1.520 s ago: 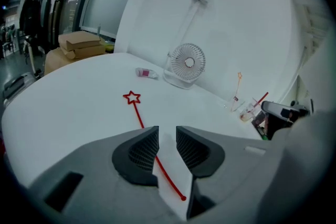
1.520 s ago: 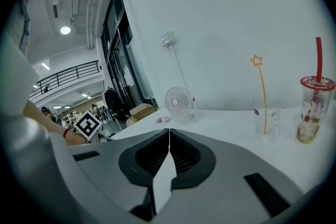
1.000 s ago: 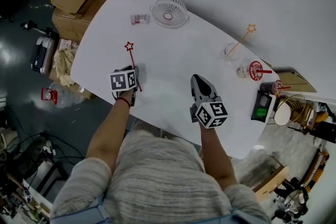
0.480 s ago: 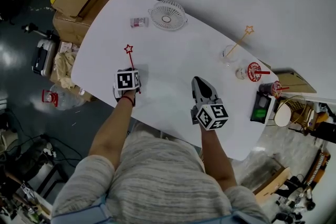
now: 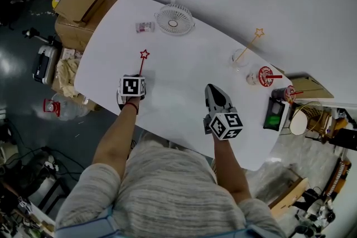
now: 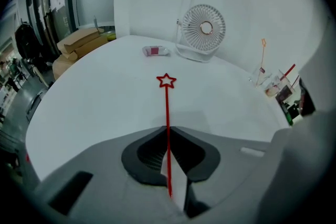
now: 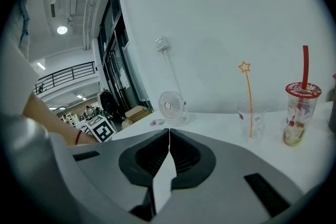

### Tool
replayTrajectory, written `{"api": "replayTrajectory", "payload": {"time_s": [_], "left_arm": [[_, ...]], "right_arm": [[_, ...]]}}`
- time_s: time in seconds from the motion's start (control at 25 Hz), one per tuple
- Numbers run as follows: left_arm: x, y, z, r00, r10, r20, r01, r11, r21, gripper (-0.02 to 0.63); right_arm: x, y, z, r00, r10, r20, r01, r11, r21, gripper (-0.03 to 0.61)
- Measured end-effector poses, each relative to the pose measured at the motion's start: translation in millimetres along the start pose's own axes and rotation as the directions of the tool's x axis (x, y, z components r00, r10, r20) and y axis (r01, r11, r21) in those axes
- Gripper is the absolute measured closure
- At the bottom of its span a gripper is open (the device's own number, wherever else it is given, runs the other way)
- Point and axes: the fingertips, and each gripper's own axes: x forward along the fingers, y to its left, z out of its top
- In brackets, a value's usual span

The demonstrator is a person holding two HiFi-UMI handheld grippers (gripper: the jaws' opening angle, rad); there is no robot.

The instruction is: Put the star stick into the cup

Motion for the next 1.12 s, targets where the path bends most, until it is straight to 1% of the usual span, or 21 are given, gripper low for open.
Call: {"api": "replayTrajectory", "payload": {"time_s": [0.24, 0.48, 0.64, 0.8, 0.92, 1.12], "left_arm": [[-2.3, -6.1, -2.3, 0.999, -0.049, 0.013, 0.049, 0.999, 0.016, 0.586], [-11.4, -20.4, 4.7, 0.992, -0.108, 0.064, 0.106, 0.994, 0.042, 0.586], [-18.6, -35.9, 13.5, 0.983, -0.154, 0.1, 0.148, 0.987, 0.063, 0.586], [-28.9, -57.1, 27.1, 0.968, -0.207, 0.142, 0.196, 0.977, 0.089, 0.586], [-36.9, -76.6, 37.2, 0.952, -0.252, 0.172, 0.235, 0.966, 0.109, 0.586], [-55.0, -116.3, 61.8, 0.912, -0.34, 0.228, 0.307, 0.937, 0.166, 0.586]], "right_arm": [[-5.3, -1.8, 0.0, 1.0, -0.006, -0.001, 0.006, 1.0, -0.001, 0.566], [-5.3, 1.5, 1.6, 1.0, -0.001, 0.001, 0.001, 1.0, -0.006, 0.566], [-4.3, 4.7, 1.7, 1.0, 0.007, 0.003, -0.007, 1.0, -0.004, 0.566], [-4.8, 6.8, 4.9, 1.0, 0.013, 0.013, -0.013, 1.0, -0.001, 0.566], [-6.9, 6.8, 7.4, 1.0, 0.013, 0.019, -0.013, 1.0, 0.001, 0.566], [-9.6, 6.0, 14.2, 0.999, 0.028, 0.04, -0.029, 0.999, 0.027, 0.565]]}}
